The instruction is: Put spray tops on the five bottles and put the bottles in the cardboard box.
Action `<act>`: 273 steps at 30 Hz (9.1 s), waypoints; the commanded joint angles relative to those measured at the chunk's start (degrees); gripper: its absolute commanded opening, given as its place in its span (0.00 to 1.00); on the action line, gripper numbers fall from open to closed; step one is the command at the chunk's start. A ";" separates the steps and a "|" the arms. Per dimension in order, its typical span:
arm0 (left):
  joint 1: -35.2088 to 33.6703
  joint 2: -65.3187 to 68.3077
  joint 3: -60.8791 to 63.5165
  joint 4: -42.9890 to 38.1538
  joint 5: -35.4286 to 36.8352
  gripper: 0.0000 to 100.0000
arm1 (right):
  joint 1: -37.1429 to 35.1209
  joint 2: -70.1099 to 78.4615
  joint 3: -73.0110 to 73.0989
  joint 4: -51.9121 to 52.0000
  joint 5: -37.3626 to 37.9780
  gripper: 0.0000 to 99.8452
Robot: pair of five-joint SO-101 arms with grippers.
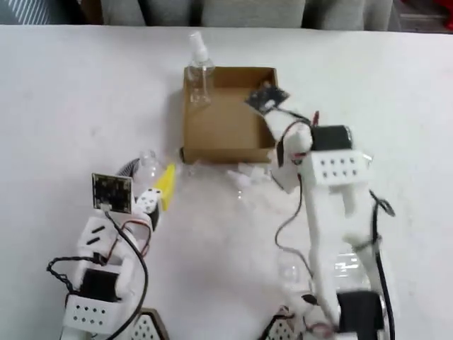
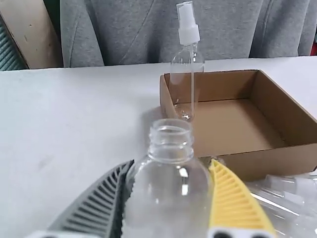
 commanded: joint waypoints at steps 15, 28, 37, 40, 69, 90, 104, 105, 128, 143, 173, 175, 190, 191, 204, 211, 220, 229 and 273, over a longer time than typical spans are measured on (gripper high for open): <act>0.84 -1.54 -0.18 -2.73 0.44 0.02 | -23.52 -23.69 -2.20 -39.16 -30.24 0.03; 1.01 -1.63 -0.18 -2.81 2.81 0.02 | -25.80 -23.52 3.78 -62.55 -48.26 0.03; 1.01 -1.63 -0.18 -2.81 2.73 0.02 | -28.62 -23.25 17.93 -80.04 -48.44 0.03; 1.01 -1.63 -0.18 -2.81 2.64 0.02 | -28.62 -21.14 18.37 -80.22 -48.53 0.03; 1.01 -1.54 -0.18 -2.81 2.64 0.02 | -32.13 -18.07 26.73 -80.31 -54.59 0.03; 2.07 -1.54 -0.18 -2.73 2.64 0.02 | -38.81 -19.03 30.95 -79.78 -50.55 0.20; 1.98 -1.54 -0.18 -3.08 2.64 0.02 | -27.38 -40.92 32.00 -57.27 -50.90 0.04; 1.98 -1.54 -0.18 -3.08 2.64 0.02 | -26.68 -41.89 32.97 -56.40 -50.90 0.05; -6.46 -1.45 -0.18 -13.36 15.74 0.02 | -49.10 -58.86 66.55 -56.22 -50.37 0.02; -0.92 -1.80 -0.18 -12.92 15.30 0.02 | -49.89 -58.77 77.98 -78.99 -50.29 0.02; -1.27 -1.63 -0.18 -12.75 12.31 0.02 | -42.33 -11.03 64.18 -107.91 -46.42 0.02; -1.27 -1.63 -0.18 -12.75 11.43 0.02 | -41.54 -11.03 64.00 -107.91 -46.42 0.02; 0.22 -1.80 -0.18 -10.20 11.16 0.02 | -38.20 -10.51 62.33 -107.91 -46.42 0.02; 0.22 -1.80 -0.18 -9.67 11.16 0.02 | -37.58 -10.51 62.07 -107.82 -46.42 0.02; 1.10 -1.80 -0.18 -8.35 7.47 0.02 | -36.53 -12.18 65.49 -107.47 -45.98 0.02; 1.19 -1.80 -0.18 -9.05 7.47 0.02 | -26.07 -23.78 68.22 -95.87 -44.31 0.02; 7.87 -1.45 -0.26 -19.69 1.23 0.02 | -19.38 -42.15 68.31 -67.12 -43.96 0.02; 9.19 -0.48 -6.07 -22.24 -4.75 0.02 | -10.86 -55.25 71.30 -53.76 -43.87 0.02; 8.48 114.33 -57.49 -76.66 1.76 0.02 | -8.22 -77.05 80.53 -46.29 -39.12 0.02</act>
